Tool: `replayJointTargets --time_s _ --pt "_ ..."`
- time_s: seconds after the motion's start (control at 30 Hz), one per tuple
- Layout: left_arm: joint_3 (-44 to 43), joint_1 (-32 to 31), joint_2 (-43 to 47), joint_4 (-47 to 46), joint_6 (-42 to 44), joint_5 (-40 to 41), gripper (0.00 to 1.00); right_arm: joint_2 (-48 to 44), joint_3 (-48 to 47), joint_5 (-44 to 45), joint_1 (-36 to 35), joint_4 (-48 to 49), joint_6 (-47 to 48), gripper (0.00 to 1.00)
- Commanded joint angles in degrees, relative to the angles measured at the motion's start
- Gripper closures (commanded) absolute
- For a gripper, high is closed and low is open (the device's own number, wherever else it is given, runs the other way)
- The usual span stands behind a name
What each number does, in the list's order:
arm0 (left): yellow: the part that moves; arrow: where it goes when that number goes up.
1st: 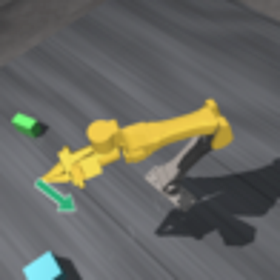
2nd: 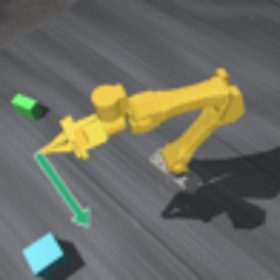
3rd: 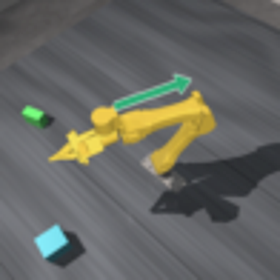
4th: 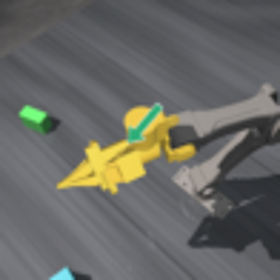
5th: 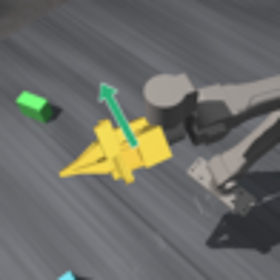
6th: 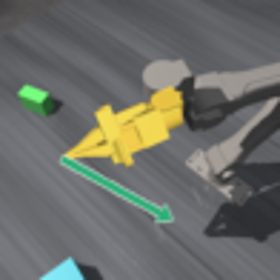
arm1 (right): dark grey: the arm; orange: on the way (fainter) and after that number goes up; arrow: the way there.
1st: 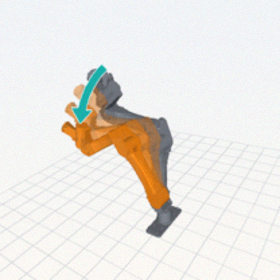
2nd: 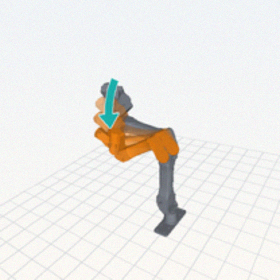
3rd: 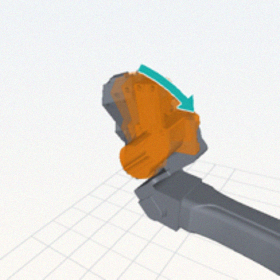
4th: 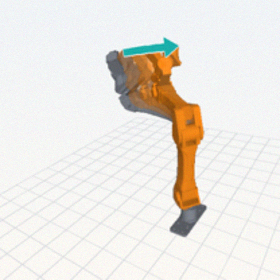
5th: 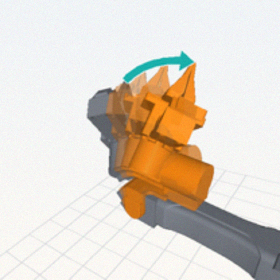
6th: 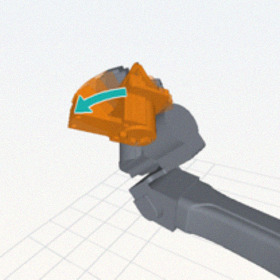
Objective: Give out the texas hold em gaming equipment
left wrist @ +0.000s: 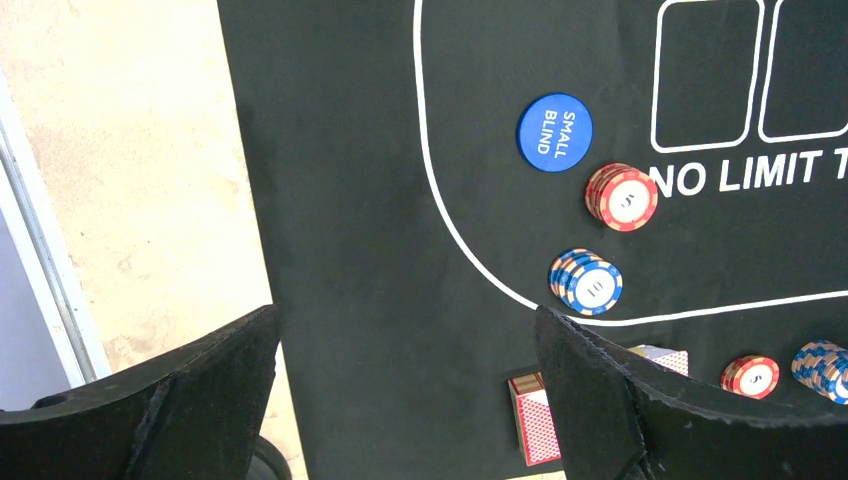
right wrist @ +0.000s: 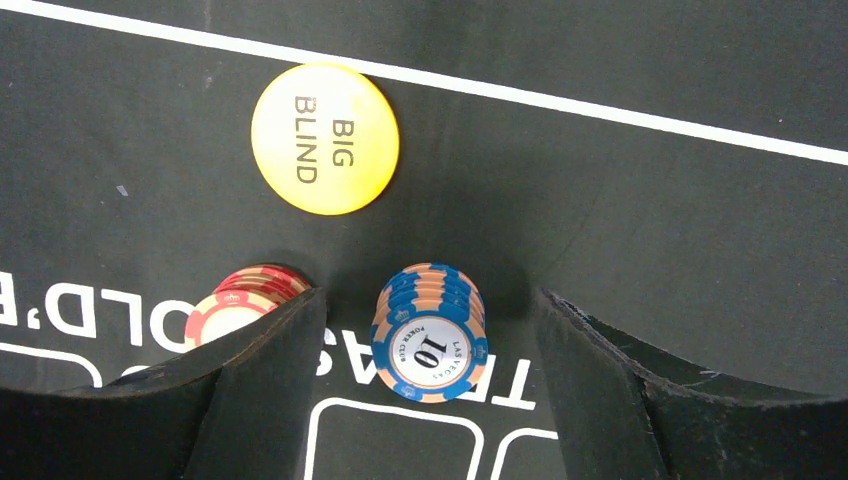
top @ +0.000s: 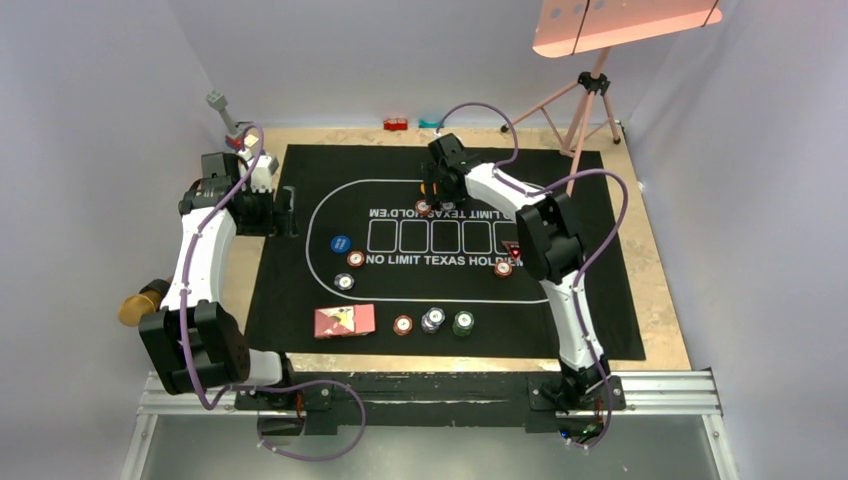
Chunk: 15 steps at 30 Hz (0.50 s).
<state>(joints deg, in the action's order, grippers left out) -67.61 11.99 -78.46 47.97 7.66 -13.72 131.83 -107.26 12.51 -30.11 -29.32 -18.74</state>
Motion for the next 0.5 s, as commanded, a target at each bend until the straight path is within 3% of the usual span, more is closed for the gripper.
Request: replayJointTargets --time_s 0.0,0.47 --pt "0.0 0.5 1.8 -1.2 0.4 -1.0 0.0 -5.9 -0.4 1.4 0.4 0.3 1.0 0.21" --pt "-0.1 0.5 2.4 -1.1 0.4 -0.9 0.0 -29.3 30.9 7.5 1.6 6.4 -4.0 0.2"
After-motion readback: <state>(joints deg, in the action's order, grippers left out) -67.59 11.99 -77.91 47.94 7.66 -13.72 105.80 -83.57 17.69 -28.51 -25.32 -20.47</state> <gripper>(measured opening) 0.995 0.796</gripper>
